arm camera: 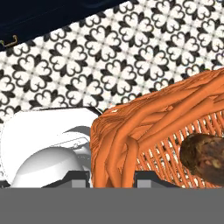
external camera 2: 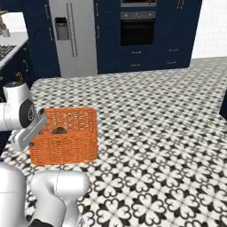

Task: Open the cabinet, pick up the bread from the cabinet and place it in the basket. Then move the basket to the dining counter.

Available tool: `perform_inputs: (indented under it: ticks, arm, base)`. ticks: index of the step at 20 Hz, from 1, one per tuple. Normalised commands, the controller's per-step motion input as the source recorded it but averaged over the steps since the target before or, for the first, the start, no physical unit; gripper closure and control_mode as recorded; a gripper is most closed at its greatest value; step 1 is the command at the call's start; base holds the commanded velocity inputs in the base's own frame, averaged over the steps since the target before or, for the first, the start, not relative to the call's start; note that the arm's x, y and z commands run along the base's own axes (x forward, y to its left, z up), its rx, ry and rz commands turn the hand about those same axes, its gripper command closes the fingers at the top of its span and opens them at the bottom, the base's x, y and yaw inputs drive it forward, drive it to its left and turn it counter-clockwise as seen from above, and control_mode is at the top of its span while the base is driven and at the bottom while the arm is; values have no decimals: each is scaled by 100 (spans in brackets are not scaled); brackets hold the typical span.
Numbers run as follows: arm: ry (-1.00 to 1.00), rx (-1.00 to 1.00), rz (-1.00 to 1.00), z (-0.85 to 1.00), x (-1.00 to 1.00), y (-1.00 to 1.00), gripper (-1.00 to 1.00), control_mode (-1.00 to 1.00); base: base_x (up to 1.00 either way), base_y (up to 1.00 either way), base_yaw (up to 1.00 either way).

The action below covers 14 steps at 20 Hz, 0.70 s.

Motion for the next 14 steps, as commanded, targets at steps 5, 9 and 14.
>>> perform_inputs:
  ticks: [5,9,14]
  arm:
    - [0,0,0,0,0,0,100,100]
    - [0,0,0,0,0,0,100,100]
    - [0,0,0,0,0,0,100,100]
  base:
    - [0,16,-99]
    - [3,19,-97]
    - [80,51,-60]
